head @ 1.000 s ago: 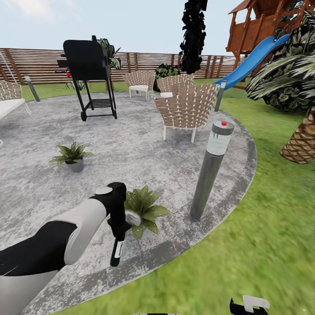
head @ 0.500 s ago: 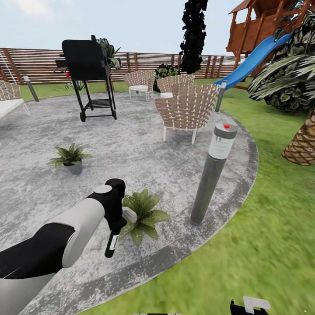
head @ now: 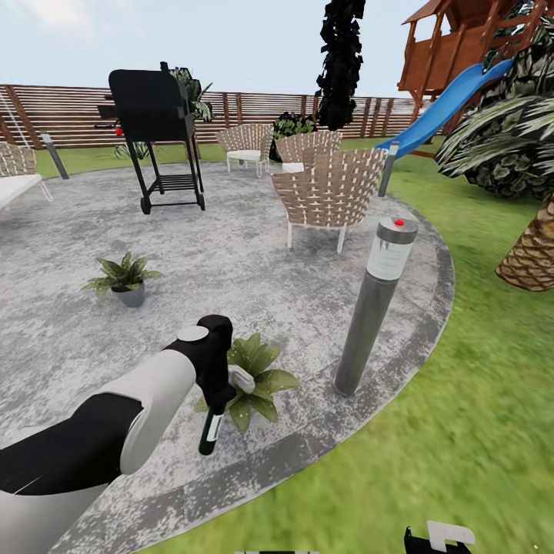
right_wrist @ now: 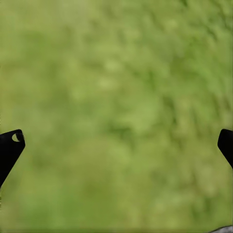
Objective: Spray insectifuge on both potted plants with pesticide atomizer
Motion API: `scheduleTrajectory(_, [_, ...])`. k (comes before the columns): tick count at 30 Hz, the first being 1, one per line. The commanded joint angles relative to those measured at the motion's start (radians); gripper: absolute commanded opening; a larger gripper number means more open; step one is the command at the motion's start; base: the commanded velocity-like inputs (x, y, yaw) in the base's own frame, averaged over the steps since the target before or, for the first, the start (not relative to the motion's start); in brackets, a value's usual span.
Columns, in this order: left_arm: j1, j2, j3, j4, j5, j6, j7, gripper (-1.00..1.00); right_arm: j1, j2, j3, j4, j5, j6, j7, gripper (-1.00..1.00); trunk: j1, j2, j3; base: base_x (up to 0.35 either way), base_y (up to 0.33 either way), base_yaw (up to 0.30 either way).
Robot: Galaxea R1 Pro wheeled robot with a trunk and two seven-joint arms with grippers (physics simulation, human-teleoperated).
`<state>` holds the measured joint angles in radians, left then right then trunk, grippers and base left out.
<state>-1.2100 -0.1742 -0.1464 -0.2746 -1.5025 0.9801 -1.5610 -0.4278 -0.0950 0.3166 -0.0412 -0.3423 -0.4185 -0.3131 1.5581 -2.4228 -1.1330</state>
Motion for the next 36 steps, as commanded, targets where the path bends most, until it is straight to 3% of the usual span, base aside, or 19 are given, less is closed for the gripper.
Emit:
scheduleTrajectory(1, [0.000,0.000,0.001,-0.001,-0.009,0.010,-0.010,-1.00,0.000,0.000,0.009,0.000,-0.008,-0.002,-0.003,1.00,0.000,0.000,-0.001,0.000,0.000,0.000])
scheduleTrajectory(10, [0.001,0.000,0.001,-0.003,-0.006,0.008,-0.010,-1.00,0.000,-0.002,0.009,0.000,-0.008,-0.002,-0.004,1.00,0.000,0.000,-0.001,-0.005,-0.003,0.000])
scheduleTrajectory(16, [0.001,0.000,-0.007,-0.006,-0.012,0.005,-0.010,-1.00,0.000,-0.002,0.009,0.000,-0.008,-0.002,-0.004,1.00,0.000,0.000,-0.001,-0.255,-0.073,0.000])
scheduleTrajectory(20, [0.002,0.012,-0.010,-0.004,-0.016,0.005,-0.010,-1.00,0.000,-0.002,0.009,0.000,-0.008,-0.002,-0.004,1.00,0.000,0.000,-0.001,-0.336,-0.006,0.000])
scheduleTrajectory(23, [0.012,0.040,-0.010,-0.005,-0.015,0.004,-0.010,-1.00,0.000,-0.002,0.009,0.001,-0.008,-0.002,-0.004,1.00,0.000,0.000,-0.001,-0.340,-0.001,0.000])
scheduleTrajectory(27, [0.060,0.108,-0.010,-0.016,-0.012,-0.001,-0.010,-1.00,0.000,0.000,0.009,0.001,-0.007,0.000,-0.004,1.00,0.000,0.000,-0.001,-0.341,0.000,0.000])
scheduleTrajectory(29, [0.115,0.139,-0.005,-0.060,-0.006,-0.001,-0.010,-1.00,0.000,0.000,0.009,0.001,-0.007,0.000,-0.004,1.00,0.000,0.000,-0.001,-0.341,0.000,0.000])
scheduleTrajectory(36, [0.330,0.151,-0.001,-0.317,0.014,0.000,-0.010,-1.00,0.001,0.001,0.010,0.001,-0.006,0.000,-0.004,1.00,0.000,0.000,-0.001,-0.341,0.000,0.000])
